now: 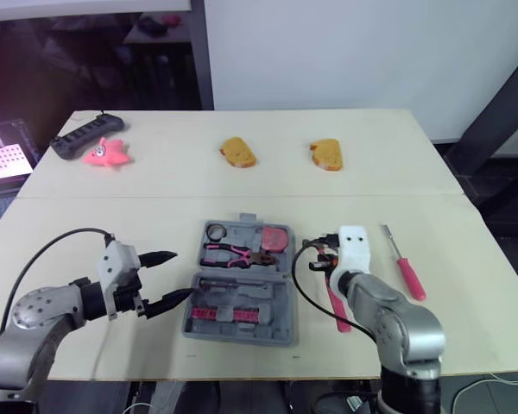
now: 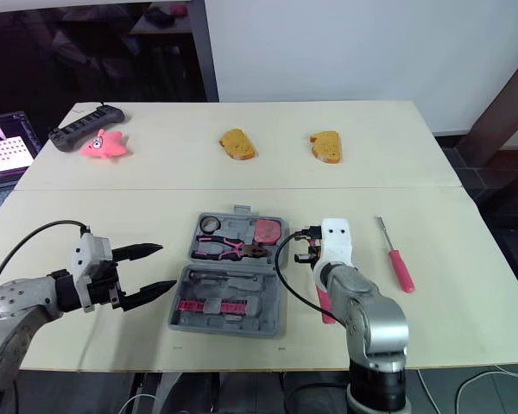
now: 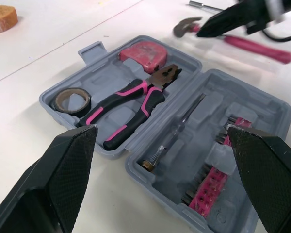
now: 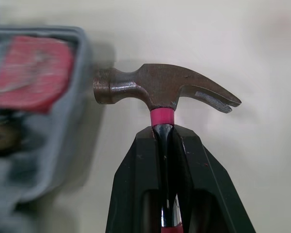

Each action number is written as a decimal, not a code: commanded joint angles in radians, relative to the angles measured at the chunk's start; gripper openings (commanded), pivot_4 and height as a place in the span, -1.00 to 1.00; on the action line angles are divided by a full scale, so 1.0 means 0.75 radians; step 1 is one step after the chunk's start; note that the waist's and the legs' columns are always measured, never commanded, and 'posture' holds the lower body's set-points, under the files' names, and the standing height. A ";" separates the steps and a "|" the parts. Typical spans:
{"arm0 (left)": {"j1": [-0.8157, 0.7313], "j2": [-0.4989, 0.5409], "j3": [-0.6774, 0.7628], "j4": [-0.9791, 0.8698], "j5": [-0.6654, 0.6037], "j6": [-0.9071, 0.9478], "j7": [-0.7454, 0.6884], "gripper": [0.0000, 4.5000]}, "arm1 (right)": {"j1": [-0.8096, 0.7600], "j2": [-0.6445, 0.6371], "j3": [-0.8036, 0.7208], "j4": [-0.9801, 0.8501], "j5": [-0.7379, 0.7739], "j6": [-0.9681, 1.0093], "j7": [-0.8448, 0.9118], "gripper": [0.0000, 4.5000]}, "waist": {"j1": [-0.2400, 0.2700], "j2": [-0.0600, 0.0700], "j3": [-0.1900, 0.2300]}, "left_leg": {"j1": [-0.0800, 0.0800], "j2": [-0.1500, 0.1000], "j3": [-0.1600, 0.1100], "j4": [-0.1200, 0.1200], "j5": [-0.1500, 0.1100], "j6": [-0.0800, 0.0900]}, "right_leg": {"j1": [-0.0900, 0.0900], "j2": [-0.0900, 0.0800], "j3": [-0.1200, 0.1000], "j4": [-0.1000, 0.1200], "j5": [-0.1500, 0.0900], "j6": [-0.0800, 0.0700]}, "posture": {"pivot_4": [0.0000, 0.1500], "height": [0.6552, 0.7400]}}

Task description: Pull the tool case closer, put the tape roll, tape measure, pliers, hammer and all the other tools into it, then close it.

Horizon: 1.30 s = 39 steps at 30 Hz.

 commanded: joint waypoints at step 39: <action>0.003 0.148 0.137 0.149 -0.214 -0.193 -0.514 1.00 | -0.166 -0.769 -0.163 -0.274 0.522 0.288 0.756 0.96 | -0.003 0.000 0.001 | 0.001 0.000 0.005 0.001 0.002 -0.003 | 0.001 -0.001 0.003 -0.002 -0.002 -0.007 | 1.00 1.00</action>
